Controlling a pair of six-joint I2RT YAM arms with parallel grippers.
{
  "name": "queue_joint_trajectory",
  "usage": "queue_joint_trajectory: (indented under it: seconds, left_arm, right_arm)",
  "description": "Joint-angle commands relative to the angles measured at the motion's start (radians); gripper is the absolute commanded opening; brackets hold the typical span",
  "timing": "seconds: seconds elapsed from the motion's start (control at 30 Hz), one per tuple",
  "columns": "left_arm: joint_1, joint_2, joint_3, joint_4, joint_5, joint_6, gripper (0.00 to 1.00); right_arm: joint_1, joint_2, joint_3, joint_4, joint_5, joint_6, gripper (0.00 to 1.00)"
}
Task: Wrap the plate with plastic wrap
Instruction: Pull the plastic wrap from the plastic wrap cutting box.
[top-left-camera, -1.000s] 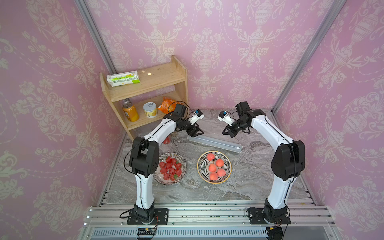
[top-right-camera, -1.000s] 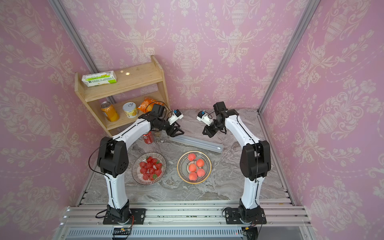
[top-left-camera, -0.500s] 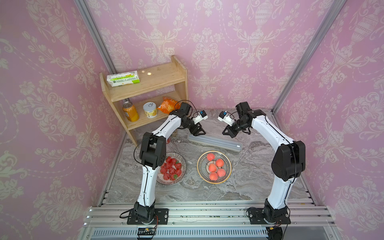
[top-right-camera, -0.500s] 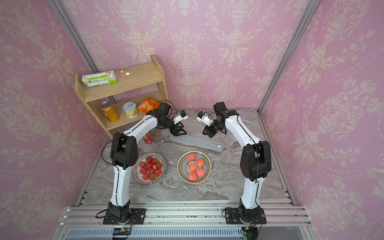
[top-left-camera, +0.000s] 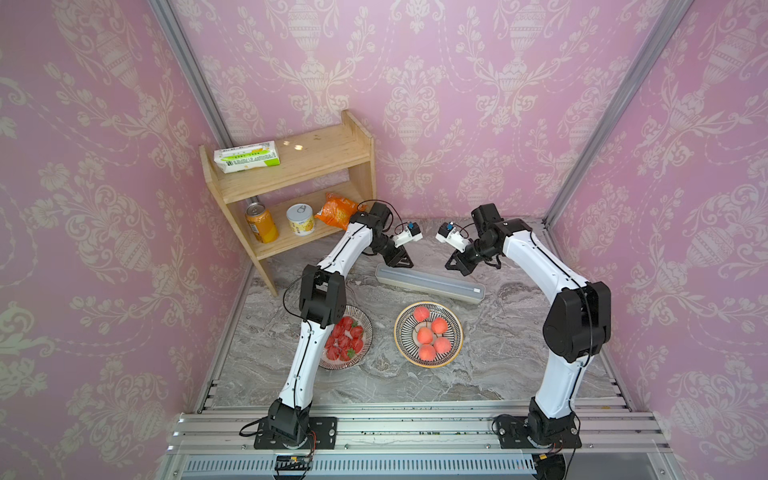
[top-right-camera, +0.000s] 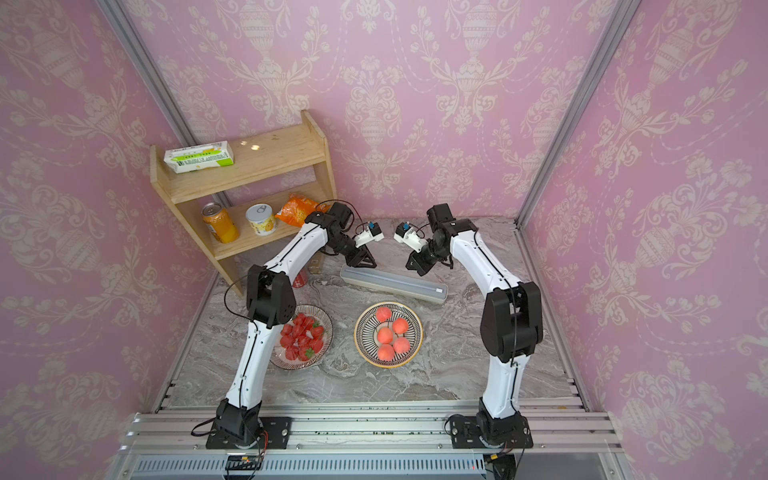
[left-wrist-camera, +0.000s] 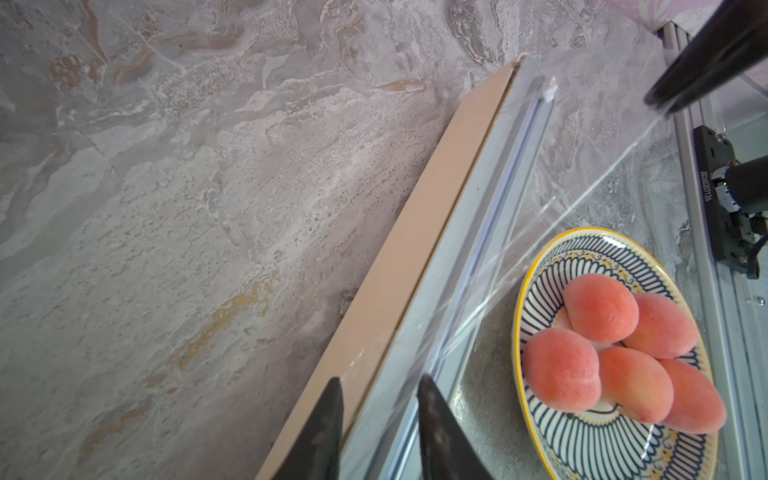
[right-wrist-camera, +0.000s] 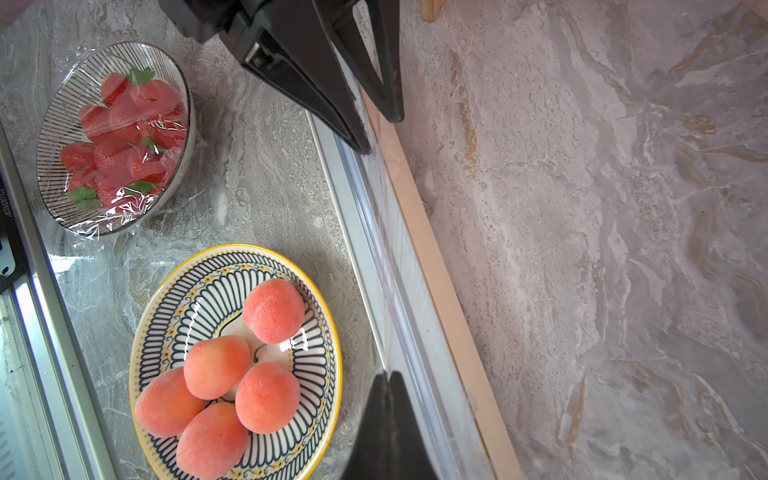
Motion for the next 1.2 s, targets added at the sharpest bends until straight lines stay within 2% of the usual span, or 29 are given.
queue_joint_trajectory:
  seconds: [0.0,0.07,0.2,0.23,0.6,0.87,1.17]
  left_arm:
    - [-0.013,0.024,0.029,-0.11,0.021,0.032,0.29]
    - [-0.013,0.02,0.028,-0.105,0.006,0.028,0.24]
    - [-0.014,0.0,0.027,-0.089,-0.001,0.015,0.03]
    - [-0.015,-0.008,0.027,-0.085,-0.005,0.012,0.0]
    - [-0.015,-0.148,-0.048,-0.081,-0.041,0.02,0.0]
    - [-0.016,-0.25,-0.174,0.002,-0.035,0.0,0.0]
    - [-0.027,-0.307,-0.238,0.046,-0.044,-0.018,0.0]
  right_arm:
    - [0.004,-0.028,0.015,0.006,-0.005,-0.016,0.0]
    - [0.004,-0.029,0.013,0.009,-0.004,-0.015,0.0]
    - [0.005,-0.036,0.004,0.017,0.003,-0.011,0.0]
    - [0.004,-0.038,0.002,0.017,0.006,-0.012,0.0]
    - [0.003,-0.068,0.027,-0.015,0.013,-0.025,0.0]
    - [0.002,-0.108,0.035,-0.027,0.017,-0.027,0.0]
    - [0.004,-0.141,0.044,-0.036,0.013,-0.028,0.0]
